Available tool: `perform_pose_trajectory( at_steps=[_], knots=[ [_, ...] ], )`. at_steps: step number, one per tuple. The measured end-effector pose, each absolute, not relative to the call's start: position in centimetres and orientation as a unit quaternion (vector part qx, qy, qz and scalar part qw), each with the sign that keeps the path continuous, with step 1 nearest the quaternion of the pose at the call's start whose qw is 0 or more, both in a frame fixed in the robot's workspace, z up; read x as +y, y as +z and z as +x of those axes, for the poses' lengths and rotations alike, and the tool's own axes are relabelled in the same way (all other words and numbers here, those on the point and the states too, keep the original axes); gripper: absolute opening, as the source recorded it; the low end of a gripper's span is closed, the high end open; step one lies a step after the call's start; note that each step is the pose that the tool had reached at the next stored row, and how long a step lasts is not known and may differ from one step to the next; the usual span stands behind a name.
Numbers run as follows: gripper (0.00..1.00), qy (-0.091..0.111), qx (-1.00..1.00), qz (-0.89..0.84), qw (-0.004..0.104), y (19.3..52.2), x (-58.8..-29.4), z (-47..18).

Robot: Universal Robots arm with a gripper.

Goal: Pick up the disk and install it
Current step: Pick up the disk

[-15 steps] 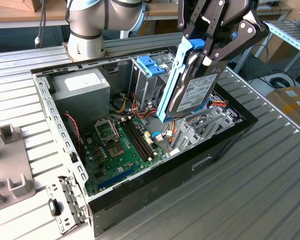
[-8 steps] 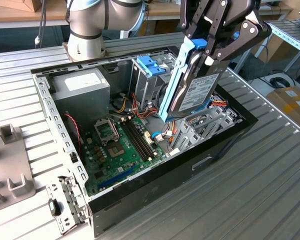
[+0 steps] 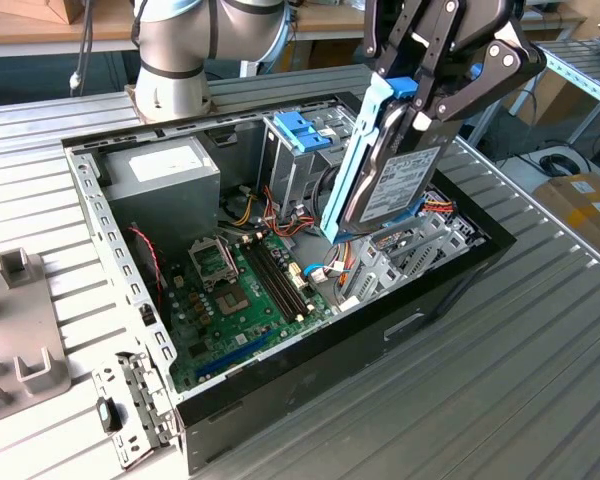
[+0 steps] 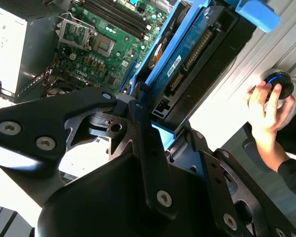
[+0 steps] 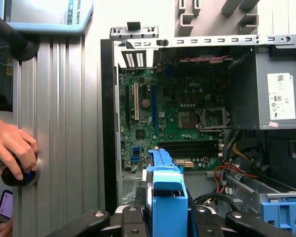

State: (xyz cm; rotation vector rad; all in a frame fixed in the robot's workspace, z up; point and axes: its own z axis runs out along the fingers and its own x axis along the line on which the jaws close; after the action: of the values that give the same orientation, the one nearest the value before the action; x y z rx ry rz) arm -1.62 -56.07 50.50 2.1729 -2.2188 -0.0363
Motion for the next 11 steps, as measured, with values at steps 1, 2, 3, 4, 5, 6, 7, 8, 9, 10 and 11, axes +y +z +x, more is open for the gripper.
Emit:
perform_pose_trajectory(
  at_steps=[1, 2, 3, 4, 5, 6, 7, 8, 9, 10, 11],
  knots=[
    [0.37, -0.012, -0.714, 0.700, 0.018, 50.49, -56.07, -1.54],
    [0.37, -0.012, -0.714, 0.700, 0.018, 50.49, -56.07, -1.49],
    [0.37, -0.011, -0.714, 0.700, 0.018, 50.49, -56.07, -1.45],
    [0.37, -0.011, -0.714, 0.700, 0.018, 50.48, -56.07, -1.41],
    [0.37, -0.011, -0.714, 0.700, 0.018, 50.48, -56.07, -1.36],
    [0.37, -0.011, -0.714, 0.700, 0.018, 50.48, -56.07, -1.31],
    [0.37, -0.011, -0.714, 0.700, 0.018, 50.47, -56.07, -1.22],
    [0.37, -0.011, -0.714, 0.700, 0.018, 50.47, -56.07, -1.18],
    [0.37, -0.011, -0.714, 0.700, 0.019, 50.47, -56.07, -1.12],
    [0.37, -0.011, -0.714, 0.700, 0.019, 50.46, -56.07, -1.08],
    [0.37, -0.011, -0.714, 0.700, 0.019, 50.46, -56.07, -1.02]
  ],
)
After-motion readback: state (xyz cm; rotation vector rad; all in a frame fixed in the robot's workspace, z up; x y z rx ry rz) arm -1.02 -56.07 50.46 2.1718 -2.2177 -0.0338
